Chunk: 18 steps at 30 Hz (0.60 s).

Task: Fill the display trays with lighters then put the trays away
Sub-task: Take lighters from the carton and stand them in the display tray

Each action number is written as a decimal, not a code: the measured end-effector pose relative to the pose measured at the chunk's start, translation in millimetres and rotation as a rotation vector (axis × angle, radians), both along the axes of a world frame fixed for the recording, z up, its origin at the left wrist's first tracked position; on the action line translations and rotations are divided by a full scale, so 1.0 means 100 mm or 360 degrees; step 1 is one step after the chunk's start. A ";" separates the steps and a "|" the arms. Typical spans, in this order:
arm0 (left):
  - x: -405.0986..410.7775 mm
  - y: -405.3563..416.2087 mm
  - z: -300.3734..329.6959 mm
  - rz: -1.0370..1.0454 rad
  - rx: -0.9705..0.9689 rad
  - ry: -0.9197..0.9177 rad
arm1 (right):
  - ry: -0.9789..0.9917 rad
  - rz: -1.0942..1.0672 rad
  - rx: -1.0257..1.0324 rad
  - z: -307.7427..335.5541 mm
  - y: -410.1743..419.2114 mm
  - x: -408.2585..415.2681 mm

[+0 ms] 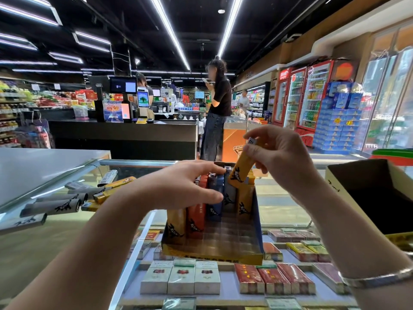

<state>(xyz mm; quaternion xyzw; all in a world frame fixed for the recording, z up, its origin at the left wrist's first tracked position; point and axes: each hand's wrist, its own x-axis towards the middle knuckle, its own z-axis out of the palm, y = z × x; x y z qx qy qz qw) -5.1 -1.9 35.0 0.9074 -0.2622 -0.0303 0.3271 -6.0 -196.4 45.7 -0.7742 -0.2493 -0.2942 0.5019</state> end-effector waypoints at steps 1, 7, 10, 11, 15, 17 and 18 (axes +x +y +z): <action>0.00 0.00 0.00 0.0014 0.0003 -0.0001 | -0.0007 -0.0012 -0.0087 -0.01 0.00 0.00; 0.01 -0.02 -0.02 0.0082 0.0009 -0.0101 | -0.0026 -0.0087 -0.0631 -0.05 0.00 0.02; 0.00 -0.02 -0.02 0.0097 0.0007 -0.0122 | -0.0043 -0.0137 -0.0842 -0.06 0.01 0.03; 0.00 -0.03 -0.02 0.0097 0.0009 -0.0124 | -0.0042 -0.0142 -0.0904 -0.07 0.02 0.02; 0.00 -0.04 -0.02 0.0108 0.0028 -0.0127 | -0.0050 -0.0161 -0.1075 -0.08 0.03 0.01; 0.00 -0.04 -0.02 0.0110 0.0025 -0.0119 | -0.0044 -0.0175 -0.1123 -0.07 0.03 0.00; 0.00 -0.04 -0.02 0.0111 0.0018 -0.0111 | -0.0034 -0.0169 -0.1139 -0.06 0.03 -0.01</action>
